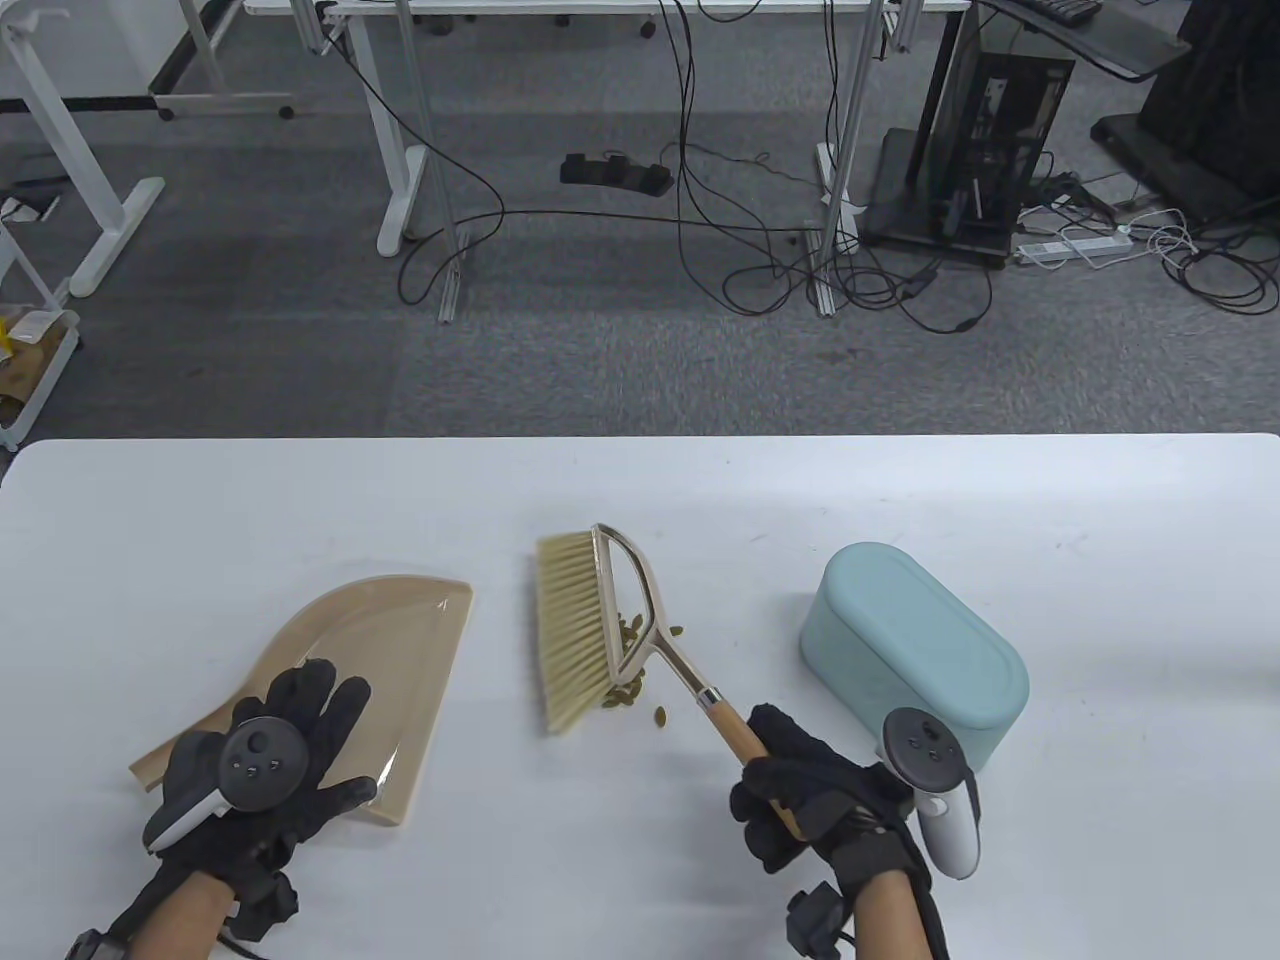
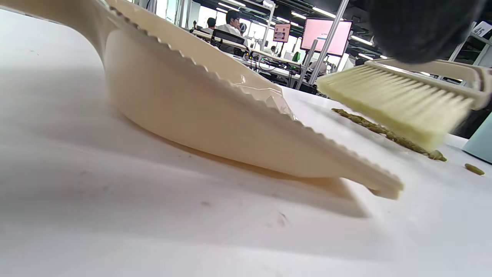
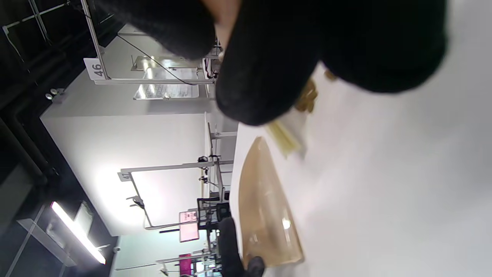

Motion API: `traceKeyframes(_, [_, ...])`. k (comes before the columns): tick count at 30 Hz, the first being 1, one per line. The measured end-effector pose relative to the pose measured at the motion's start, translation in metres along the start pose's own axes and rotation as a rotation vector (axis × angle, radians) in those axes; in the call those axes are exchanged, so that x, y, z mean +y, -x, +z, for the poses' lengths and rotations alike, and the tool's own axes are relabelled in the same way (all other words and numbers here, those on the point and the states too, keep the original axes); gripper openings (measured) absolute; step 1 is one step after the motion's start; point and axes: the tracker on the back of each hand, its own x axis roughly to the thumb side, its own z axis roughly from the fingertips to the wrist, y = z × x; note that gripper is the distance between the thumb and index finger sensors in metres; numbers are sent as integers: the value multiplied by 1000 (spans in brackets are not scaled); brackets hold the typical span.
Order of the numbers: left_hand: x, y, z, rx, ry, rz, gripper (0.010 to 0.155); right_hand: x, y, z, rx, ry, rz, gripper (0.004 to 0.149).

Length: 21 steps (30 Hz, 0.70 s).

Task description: Sweep raisins on the table into the desktop trash can

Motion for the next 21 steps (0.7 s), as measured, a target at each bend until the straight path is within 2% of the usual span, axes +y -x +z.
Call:
traceKeyframes(2, [0, 0, 0, 2, 3, -4, 86, 14, -1, -16, 41, 45, -30, 75])
traceKeyframes(6, [1, 1, 0, 6, -6, 6, 86, 23, 0, -25, 151, 123, -147, 76])
traceKeyframes(10, [1, 2, 0, 12, -5, 8, 86, 11, -1, -4, 180, 75, -138, 78])
traceKeyframes(15, [-1, 2, -2, 25, 9, -12, 86, -13, -4, 31, 210, 99, -17, 78])
traceKeyframes(17, [-2, 2, -2, 24, 16, -19, 86, -19, -2, 38, 214, 133, -31, 78])
traceKeyframes(19, [-2, 1, -2, 24, 16, -22, 86, -21, 1, 39, 145, 156, -52, 73])
traceKeyframes(21, [-1, 2, -1, 23, 4, -9, 86, -20, 2, 38, 63, 90, -121, 72])
